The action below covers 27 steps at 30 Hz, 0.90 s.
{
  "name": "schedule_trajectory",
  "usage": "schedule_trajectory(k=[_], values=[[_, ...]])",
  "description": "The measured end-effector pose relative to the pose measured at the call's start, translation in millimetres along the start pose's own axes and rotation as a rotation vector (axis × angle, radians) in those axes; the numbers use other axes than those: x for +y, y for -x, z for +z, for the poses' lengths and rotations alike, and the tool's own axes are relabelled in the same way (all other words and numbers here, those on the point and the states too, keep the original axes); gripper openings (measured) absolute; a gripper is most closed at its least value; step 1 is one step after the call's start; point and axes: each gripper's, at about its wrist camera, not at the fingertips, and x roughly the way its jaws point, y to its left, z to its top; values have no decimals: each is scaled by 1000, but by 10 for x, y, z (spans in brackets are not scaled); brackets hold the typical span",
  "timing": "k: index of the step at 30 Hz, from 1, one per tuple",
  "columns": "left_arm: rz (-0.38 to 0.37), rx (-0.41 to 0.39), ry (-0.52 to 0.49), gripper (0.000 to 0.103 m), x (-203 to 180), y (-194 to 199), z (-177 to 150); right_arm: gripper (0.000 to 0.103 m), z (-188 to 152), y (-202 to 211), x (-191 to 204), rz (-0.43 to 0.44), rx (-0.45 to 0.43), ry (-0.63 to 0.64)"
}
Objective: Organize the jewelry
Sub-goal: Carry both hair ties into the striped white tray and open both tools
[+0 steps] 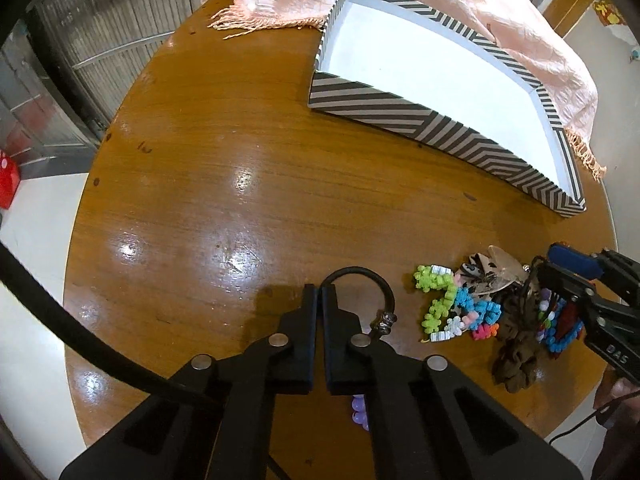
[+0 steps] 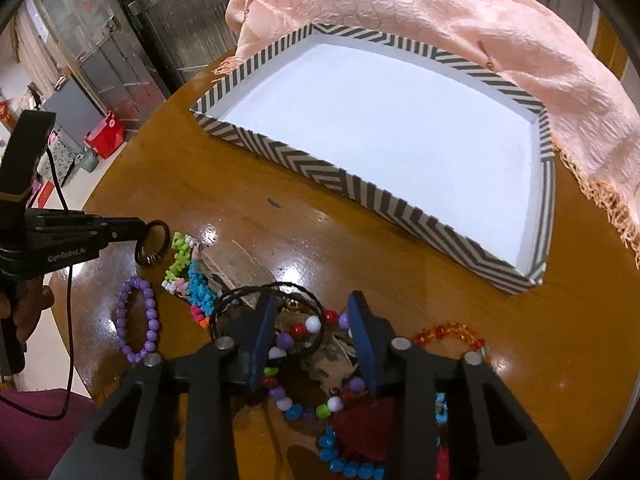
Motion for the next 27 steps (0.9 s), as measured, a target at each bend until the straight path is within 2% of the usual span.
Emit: schedule_trajectory(k=[1,3,6,15,19,27], values=[[-7,1,4,3,14,-2,4,21,7,-28,6,-1,9,9],[-21,4,16,3,61,-3,-3,11,8,-49,8,-2,19,14],[-44,5,43,3,100,34,-27,5,13,45,-20,32,-10,-12],[-77,-52,60,3,173,312,29,5,50,476,-90,86,-114,-82],[-98,-69,68,3,208,418,67,5,119,602,-38,78,-151,-82],[-87,-120,39,3,199,635,174,5,280,706,-9,61,-200,-83]])
